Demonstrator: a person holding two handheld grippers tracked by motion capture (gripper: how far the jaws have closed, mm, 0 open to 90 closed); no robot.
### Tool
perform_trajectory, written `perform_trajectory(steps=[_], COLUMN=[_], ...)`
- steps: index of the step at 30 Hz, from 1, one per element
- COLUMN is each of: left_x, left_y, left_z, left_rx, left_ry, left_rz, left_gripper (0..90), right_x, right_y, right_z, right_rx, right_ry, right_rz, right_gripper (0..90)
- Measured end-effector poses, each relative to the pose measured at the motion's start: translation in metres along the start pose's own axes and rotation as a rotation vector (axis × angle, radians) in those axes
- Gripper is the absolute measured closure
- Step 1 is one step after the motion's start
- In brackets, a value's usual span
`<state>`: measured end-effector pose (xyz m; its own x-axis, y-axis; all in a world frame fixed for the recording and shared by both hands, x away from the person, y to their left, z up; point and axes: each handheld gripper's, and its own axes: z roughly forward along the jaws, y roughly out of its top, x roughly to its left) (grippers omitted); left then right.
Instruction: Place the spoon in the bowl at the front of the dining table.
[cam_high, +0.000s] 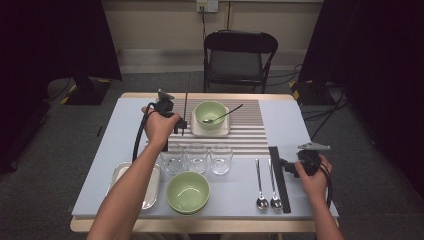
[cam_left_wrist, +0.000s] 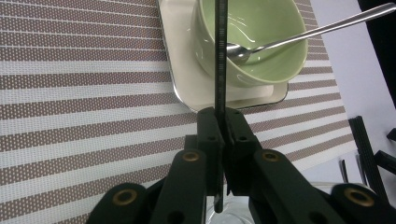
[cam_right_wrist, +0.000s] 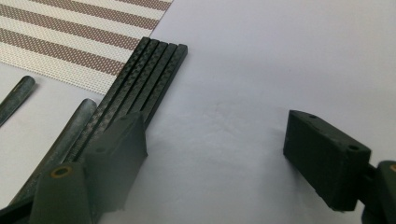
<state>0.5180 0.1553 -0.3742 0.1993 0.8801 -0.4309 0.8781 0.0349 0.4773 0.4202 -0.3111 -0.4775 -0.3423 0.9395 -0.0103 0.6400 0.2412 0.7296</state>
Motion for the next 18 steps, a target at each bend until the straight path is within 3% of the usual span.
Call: perform_trajectory(steps=[18], left_x=[0.005], left_y=[0.004], left_z=[0.017], left_rx=[0.022], left_ry=[0.007], left_rz=[-0.027], left_gripper=[86.9], right_x=[0.000], right_y=[0.000], right_z=[0.000], right_rx=[-0.002], right_ry=[0.000], right_rz=[-0.001], right_gripper=[20.0])
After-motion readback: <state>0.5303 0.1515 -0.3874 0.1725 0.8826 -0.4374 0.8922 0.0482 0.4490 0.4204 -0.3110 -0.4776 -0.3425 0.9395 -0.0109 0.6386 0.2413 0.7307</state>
